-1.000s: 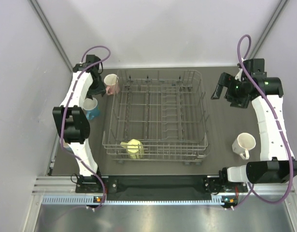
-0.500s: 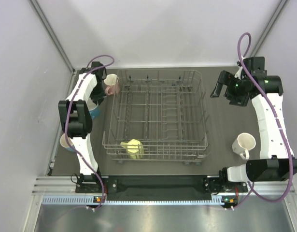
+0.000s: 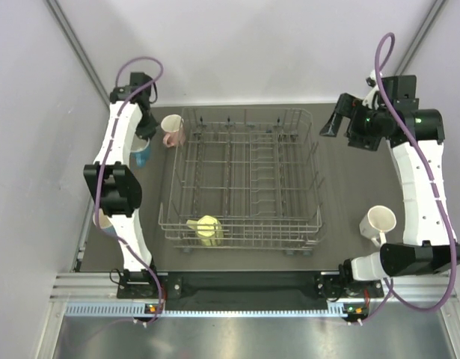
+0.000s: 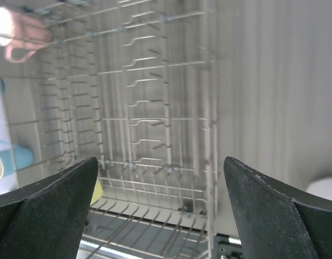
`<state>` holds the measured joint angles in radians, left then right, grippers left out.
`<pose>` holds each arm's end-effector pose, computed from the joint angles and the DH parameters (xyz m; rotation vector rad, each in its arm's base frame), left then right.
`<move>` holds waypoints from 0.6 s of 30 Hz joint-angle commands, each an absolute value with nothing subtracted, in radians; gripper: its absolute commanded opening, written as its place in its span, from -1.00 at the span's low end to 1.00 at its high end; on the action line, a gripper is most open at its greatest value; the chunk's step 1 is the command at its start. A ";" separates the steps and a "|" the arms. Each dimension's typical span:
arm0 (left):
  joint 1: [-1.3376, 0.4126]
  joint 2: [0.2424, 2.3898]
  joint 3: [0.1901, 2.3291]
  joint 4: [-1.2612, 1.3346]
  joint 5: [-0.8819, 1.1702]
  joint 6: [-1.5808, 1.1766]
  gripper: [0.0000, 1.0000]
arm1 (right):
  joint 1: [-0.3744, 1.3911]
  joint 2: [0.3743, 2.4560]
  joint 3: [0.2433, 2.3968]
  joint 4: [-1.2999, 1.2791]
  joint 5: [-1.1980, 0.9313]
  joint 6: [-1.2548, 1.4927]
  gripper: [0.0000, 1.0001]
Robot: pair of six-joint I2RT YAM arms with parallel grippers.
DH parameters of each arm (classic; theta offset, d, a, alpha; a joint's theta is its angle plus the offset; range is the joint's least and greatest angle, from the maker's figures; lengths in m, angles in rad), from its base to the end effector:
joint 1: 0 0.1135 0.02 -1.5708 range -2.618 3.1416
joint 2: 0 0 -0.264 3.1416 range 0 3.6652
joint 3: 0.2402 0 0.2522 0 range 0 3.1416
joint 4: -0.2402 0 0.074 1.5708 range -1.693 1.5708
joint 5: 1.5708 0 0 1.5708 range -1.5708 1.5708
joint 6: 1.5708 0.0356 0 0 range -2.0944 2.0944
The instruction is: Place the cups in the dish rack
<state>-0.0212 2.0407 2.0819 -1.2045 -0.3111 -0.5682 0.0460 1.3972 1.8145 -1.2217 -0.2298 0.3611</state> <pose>0.4247 0.0019 0.3199 -0.7997 2.5324 0.2390 0.2487 0.0196 0.4494 0.2658 2.3833 0.4660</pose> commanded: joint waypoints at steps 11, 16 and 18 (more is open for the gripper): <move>-0.017 1.475 1.981 -0.543 0.473 -0.975 -1.00 | 0.373 1.500 2.132 -0.930 -0.489 0.333 1.00; -0.021 1.356 1.729 -0.117 0.670 -1.300 -1.00 | 0.437 1.376 1.904 -0.594 -0.659 0.382 0.99; -0.021 1.332 1.665 0.033 0.715 -1.377 -1.00 | 0.446 1.329 1.833 -0.424 -0.744 0.412 0.99</move>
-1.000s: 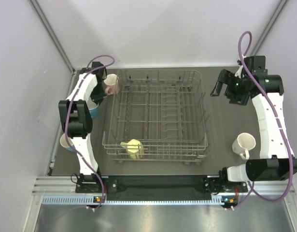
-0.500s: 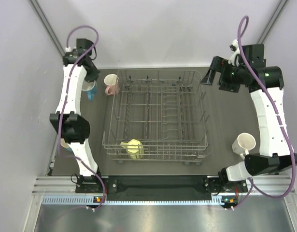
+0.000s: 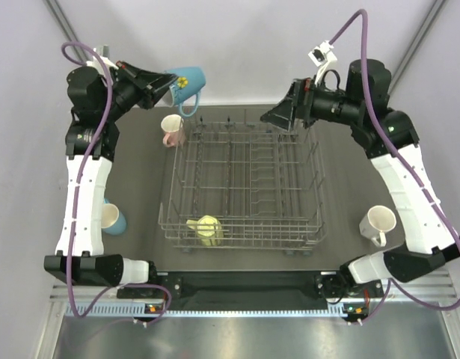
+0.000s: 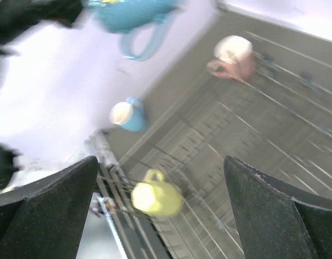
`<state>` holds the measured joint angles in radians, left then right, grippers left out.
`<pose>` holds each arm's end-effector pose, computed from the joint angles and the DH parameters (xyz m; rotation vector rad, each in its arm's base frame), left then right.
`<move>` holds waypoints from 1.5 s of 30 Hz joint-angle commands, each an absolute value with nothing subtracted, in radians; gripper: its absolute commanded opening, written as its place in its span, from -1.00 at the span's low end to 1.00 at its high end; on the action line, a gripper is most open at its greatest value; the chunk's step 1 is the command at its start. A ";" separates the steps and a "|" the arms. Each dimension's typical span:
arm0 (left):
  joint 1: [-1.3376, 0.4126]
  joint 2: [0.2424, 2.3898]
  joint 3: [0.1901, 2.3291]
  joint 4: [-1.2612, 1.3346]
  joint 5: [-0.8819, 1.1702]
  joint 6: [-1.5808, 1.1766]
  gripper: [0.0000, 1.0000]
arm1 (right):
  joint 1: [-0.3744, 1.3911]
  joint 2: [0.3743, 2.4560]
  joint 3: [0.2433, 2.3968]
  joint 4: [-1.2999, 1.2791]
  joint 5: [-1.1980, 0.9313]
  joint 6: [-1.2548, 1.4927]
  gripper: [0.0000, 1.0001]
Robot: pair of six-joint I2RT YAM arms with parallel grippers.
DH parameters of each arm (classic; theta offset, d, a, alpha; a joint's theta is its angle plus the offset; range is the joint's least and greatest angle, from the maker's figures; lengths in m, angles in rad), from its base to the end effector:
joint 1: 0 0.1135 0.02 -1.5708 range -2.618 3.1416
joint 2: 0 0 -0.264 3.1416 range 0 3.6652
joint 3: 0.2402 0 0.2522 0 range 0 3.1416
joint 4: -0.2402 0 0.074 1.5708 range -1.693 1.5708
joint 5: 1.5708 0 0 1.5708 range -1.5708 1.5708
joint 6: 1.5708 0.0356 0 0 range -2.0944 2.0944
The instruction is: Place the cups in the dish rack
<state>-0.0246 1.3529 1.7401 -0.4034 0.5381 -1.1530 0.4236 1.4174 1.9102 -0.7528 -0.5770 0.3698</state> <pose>0.2711 -0.0249 0.5176 -0.5174 1.6769 -1.3139 0.2358 0.1276 0.5165 -0.4787 1.8656 1.0717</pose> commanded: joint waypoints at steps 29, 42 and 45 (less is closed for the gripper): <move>-0.291 1.229 1.393 0.690 0.733 -1.664 -1.00 | 0.548 1.356 1.678 -0.090 -0.903 0.696 0.57; -0.307 1.198 1.373 0.692 0.896 -1.686 -1.00 | 0.508 1.338 1.761 -0.255 -0.879 0.493 0.99; -0.314 1.181 1.348 0.687 0.904 -1.695 -1.00 | 0.500 1.339 1.766 -0.256 -0.882 0.474 0.99</move>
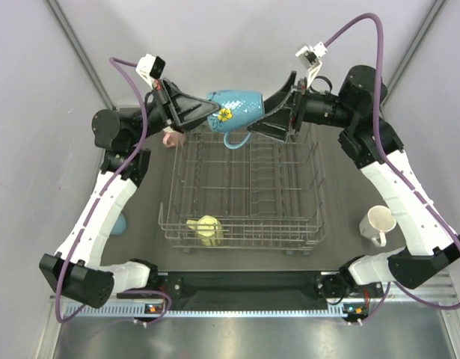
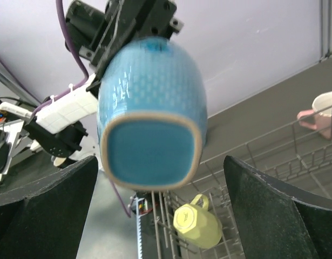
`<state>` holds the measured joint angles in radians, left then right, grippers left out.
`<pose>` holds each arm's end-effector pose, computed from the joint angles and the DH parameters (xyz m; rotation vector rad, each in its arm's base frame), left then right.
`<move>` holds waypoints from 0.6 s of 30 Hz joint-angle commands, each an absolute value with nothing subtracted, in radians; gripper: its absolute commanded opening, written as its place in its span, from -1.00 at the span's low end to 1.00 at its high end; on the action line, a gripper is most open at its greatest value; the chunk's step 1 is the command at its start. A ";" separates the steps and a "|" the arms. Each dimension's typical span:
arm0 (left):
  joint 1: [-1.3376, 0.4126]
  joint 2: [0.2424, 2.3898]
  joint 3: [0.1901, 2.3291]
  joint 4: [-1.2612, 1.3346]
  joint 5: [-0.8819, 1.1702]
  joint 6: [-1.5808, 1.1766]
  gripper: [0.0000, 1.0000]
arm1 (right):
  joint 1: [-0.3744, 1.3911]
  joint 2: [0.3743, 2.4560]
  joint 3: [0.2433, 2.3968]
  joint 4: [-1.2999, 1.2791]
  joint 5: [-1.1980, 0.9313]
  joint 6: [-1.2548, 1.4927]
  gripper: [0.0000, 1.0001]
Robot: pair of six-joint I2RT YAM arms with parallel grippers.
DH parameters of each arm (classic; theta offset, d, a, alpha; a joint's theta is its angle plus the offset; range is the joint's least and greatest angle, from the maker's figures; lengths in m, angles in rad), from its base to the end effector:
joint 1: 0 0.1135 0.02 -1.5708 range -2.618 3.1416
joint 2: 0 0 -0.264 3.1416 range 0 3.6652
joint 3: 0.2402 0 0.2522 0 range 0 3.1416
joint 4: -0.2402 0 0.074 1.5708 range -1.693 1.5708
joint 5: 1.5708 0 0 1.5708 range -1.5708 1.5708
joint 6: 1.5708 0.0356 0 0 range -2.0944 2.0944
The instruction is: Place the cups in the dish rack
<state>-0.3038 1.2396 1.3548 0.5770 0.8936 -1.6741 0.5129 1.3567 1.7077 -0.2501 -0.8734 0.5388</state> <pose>0.2252 -0.0997 0.5124 0.1599 1.4488 -2.0833 0.2216 0.1561 0.5218 -0.7600 1.5198 1.4480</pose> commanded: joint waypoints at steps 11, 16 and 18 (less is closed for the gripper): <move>-0.357 1.172 1.315 0.680 0.867 -1.684 -1.00 | 0.518 1.365 1.770 -0.181 -0.925 0.541 0.94; -0.382 1.175 1.316 0.655 0.859 -1.661 -1.00 | 0.528 1.371 1.767 -0.144 -0.937 0.567 0.86; -0.383 1.178 1.316 0.655 0.859 -1.658 -1.00 | 0.532 1.377 1.769 -0.135 -0.946 0.584 0.76</move>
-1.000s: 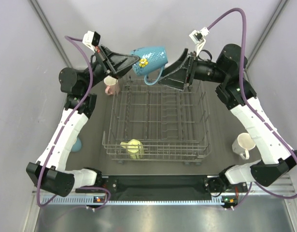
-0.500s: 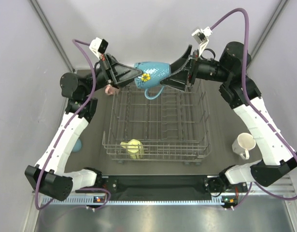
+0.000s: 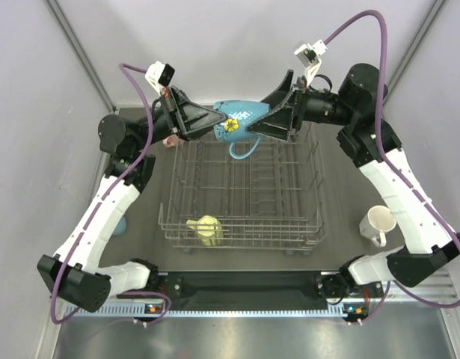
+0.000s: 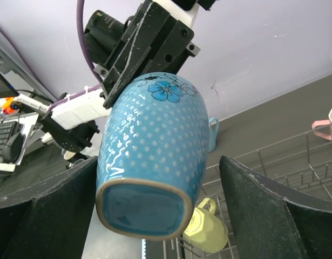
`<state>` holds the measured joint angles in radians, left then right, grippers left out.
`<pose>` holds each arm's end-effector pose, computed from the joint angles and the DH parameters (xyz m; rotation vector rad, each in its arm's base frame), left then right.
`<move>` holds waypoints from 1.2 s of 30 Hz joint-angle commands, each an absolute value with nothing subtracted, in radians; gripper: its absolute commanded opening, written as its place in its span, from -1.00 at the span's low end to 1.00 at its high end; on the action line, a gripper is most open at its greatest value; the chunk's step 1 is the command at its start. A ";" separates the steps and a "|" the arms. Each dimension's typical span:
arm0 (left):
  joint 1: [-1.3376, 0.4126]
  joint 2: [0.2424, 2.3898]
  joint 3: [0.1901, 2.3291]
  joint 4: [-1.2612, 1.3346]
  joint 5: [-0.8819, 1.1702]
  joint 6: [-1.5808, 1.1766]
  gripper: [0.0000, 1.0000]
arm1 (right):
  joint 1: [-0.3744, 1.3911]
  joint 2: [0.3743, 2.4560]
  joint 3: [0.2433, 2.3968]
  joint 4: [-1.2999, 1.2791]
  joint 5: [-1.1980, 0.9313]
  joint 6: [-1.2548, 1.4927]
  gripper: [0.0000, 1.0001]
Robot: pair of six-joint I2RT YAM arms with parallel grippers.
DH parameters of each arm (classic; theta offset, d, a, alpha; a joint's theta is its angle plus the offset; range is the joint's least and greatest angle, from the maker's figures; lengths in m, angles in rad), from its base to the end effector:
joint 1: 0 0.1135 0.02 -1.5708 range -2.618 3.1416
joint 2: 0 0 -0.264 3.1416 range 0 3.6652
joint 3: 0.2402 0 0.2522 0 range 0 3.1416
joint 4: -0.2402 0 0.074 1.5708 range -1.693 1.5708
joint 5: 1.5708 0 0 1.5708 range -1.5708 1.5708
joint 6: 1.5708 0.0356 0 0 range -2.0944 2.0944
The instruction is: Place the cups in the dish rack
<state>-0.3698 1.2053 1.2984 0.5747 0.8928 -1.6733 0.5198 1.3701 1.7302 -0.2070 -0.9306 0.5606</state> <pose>0.2134 -0.1125 0.5022 0.1896 1.4835 -2.1381 0.2198 0.1587 0.5292 -0.8194 1.4675 1.4945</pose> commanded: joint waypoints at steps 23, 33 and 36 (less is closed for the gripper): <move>-0.394 1.166 1.279 0.485 0.884 -1.546 0.17 | 0.546 1.339 1.698 -0.133 -0.945 0.554 -1.00; -0.267 1.072 1.325 -0.249 0.902 -1.200 0.75 | 0.545 1.327 1.723 -0.428 -0.831 0.149 -1.00; -0.189 1.066 1.411 -0.519 0.859 -1.070 0.94 | 0.549 1.318 1.724 -0.508 -0.809 -0.029 -1.00</move>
